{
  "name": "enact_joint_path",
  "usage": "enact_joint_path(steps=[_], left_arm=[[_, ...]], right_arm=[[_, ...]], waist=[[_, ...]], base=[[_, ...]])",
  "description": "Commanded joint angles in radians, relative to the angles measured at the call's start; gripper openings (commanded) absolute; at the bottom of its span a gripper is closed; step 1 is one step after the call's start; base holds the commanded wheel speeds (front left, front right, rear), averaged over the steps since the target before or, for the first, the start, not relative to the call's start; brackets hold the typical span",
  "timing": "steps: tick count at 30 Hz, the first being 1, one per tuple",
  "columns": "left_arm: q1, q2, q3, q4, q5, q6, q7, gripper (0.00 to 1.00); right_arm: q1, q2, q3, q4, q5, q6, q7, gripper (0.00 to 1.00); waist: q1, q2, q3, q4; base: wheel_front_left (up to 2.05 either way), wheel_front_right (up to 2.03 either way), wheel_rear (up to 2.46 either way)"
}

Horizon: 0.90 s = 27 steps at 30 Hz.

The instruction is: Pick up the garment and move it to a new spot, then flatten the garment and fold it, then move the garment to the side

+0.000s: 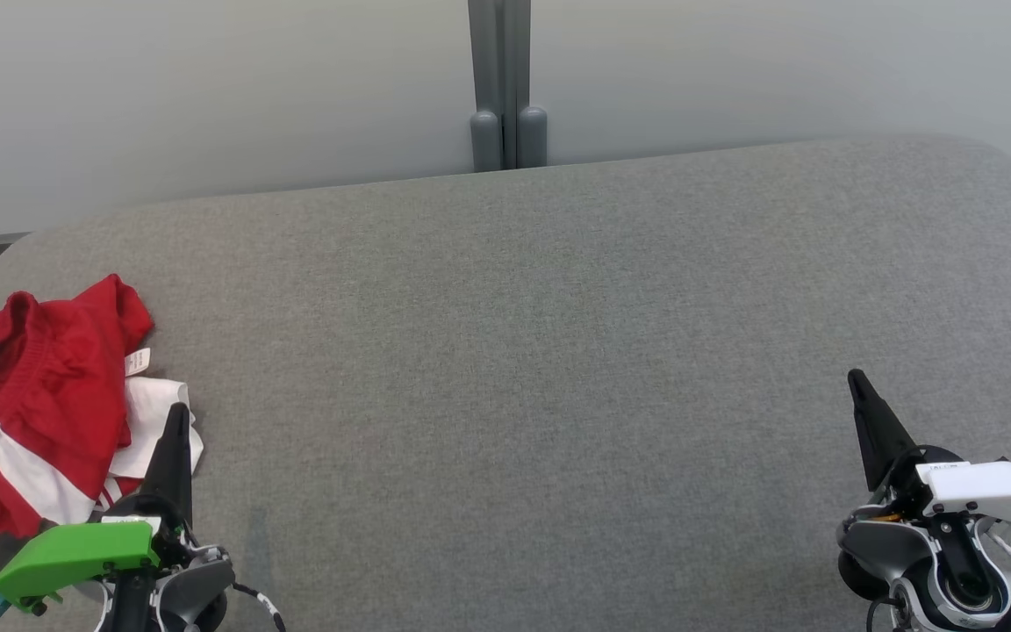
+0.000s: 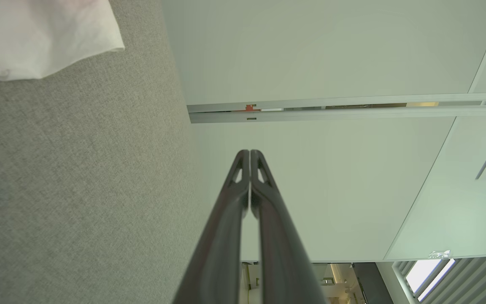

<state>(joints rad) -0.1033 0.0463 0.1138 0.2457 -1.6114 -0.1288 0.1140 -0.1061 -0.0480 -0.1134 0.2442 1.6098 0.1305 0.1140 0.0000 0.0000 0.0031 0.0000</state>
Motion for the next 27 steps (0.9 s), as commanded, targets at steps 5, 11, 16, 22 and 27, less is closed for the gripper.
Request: enact_joint_path(steps=[5,11,16,22,27], left_arm=[[-0.011,0.008,0.002,-0.002,-0.003,-0.006,0.003,0.0],[-0.011,0.008,0.002,-0.002,-0.003,-0.006,0.003,0.0],[-0.011,0.008,0.002,-0.002,-0.003,-0.006,0.003,0.0],[-0.011,0.008,0.002,-0.002,-0.003,-0.006,0.003,0.0],[-0.011,0.008,0.002,-0.002,-0.003,-0.006,0.003,0.0]], right_arm=[[-0.005,-0.004,-0.002,0.001,0.006,0.0,0.003,0.0],[-0.005,-0.004,-0.002,0.001,0.006,0.0,0.003,0.0],[-0.005,-0.004,-0.002,0.001,0.006,0.0,0.003,0.0],[-0.005,-0.004,-0.002,0.001,0.006,0.0,0.003,0.0],[-0.005,-0.004,-0.002,0.001,0.006,0.0,0.003,0.0]], waist=[[0.0,0.0,0.0,0.0],[0.0,0.0,0.0,0.0],[0.0,0.0,0.0,0.0],[0.0,0.0,0.0,0.0],[0.0,0.0,0.0,0.0]], base=[[0.0,0.0,0.0],[0.0,0.0,0.0],[0.0,0.0,0.0],[0.0,0.0,0.0],[0.0,0.0,0.0]])
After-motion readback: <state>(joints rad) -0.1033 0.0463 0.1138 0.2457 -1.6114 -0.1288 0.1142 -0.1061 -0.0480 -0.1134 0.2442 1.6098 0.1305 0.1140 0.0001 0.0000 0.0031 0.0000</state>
